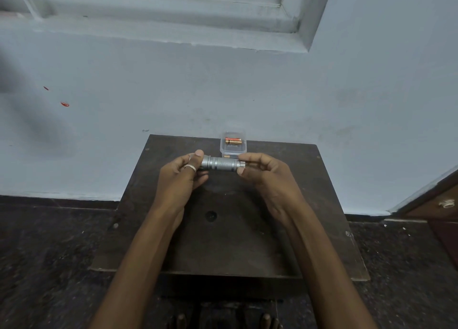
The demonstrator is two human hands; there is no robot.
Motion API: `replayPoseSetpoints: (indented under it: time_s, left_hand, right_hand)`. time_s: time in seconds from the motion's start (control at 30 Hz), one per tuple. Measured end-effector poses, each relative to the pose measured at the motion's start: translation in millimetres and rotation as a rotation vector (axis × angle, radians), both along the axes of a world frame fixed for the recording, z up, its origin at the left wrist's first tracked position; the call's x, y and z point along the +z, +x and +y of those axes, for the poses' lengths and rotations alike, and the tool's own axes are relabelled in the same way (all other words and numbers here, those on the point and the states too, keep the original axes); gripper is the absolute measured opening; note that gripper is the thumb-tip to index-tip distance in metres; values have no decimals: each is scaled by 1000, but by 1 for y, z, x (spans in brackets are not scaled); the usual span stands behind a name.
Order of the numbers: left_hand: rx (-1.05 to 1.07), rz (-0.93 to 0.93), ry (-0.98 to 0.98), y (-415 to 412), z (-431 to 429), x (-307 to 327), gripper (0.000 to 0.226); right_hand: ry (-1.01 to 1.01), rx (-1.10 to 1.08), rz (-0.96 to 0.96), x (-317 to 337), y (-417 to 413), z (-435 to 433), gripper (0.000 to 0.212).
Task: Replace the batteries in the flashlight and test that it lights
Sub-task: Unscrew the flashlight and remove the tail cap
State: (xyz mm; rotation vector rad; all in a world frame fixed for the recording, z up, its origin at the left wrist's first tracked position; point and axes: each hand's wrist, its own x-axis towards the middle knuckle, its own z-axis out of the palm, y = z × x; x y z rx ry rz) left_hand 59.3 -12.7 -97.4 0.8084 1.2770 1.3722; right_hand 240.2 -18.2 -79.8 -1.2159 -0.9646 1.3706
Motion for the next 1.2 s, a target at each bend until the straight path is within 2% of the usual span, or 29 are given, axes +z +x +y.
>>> replayPoseSetpoints:
  time_s: [0.13,0.23,0.3,0.47,0.63,0.77,0.9,1.0,1.13,1.2]
  left_hand:
    - [-3,-1,0,1,-1,0,26]
    - [-11,-1,4,3,-1,1,26]
    - [-14,-3,5,3,-2,1,26]
    - [-7,-4,-1,1,-1,0,26]
    - [-2,-10,1,0,-1,0,25]
    - [-4,-17,3,1,-2,1,22]
    - [-8,-11,1,0,-1,0,24]
    - [-6,-15,5,0,-1,0,24]
    - [1,-9,3,-2,-1,-1,25]
    - [2,-12,0,-3,-1,0,25]
  right_hand:
    - [-82,5,21,-2,-2,1,17]
    - [-124,30,-134,-2,-4,-1,37]
    - [-106,36,-183,-2,-5,-2,38]
    - [-15,58,-111,-1,-2,-1,11]
    - [65,52,-129,0,2,-1,28]
    - [-5,27,-82,0,0,-1,16]
    - [-48,50,-212,0,0,-2,37]
    - [-19,28,-230,-1,1,-2,33]
    - [28,60,-184,0,2,-2,17]
    - [77,71,-212,0,4,-2,23]
